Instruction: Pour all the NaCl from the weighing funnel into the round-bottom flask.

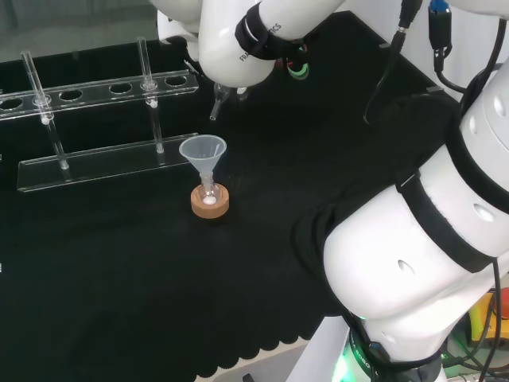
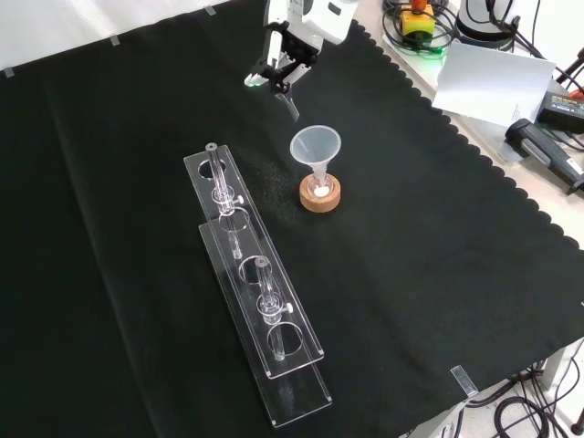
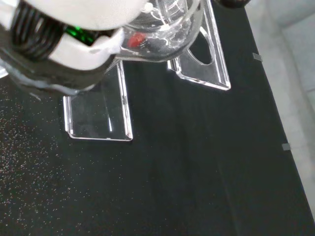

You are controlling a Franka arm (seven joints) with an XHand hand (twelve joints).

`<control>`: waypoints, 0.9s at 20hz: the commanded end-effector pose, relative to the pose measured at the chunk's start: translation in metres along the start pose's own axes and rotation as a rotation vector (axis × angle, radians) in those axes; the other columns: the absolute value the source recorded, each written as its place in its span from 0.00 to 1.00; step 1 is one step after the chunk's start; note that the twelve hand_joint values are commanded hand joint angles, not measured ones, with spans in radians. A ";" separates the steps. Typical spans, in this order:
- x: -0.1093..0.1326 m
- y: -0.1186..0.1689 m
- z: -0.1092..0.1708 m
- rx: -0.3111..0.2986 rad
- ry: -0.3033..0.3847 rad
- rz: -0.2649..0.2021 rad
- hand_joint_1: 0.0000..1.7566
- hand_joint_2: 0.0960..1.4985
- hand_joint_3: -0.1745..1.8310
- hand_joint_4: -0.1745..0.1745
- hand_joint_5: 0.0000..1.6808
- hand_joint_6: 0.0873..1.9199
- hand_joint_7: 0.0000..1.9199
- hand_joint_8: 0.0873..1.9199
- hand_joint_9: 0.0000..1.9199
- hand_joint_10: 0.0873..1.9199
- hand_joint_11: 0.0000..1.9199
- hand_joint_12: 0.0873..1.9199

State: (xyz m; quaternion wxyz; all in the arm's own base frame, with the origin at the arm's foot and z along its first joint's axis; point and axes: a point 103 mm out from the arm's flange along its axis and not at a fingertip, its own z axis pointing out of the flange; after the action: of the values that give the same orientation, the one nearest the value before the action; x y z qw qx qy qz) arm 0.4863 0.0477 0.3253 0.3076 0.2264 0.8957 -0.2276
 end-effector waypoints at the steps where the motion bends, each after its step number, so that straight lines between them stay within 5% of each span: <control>1: -0.005 -0.002 0.006 0.001 0.033 0.084 0.66 0.30 0.47 1.00 0.92 0.05 0.94 0.00 0.67 0.01 0.00 0.83; 18: -0.008 -0.010 0.024 -0.006 0.119 0.311 0.66 0.30 0.47 1.00 0.92 0.06 0.94 0.00 0.67 0.01 0.00 0.83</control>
State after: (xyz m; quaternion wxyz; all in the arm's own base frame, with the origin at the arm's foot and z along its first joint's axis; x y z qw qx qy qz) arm 0.4977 0.0260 0.3203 0.2911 0.3554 0.8711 -0.1739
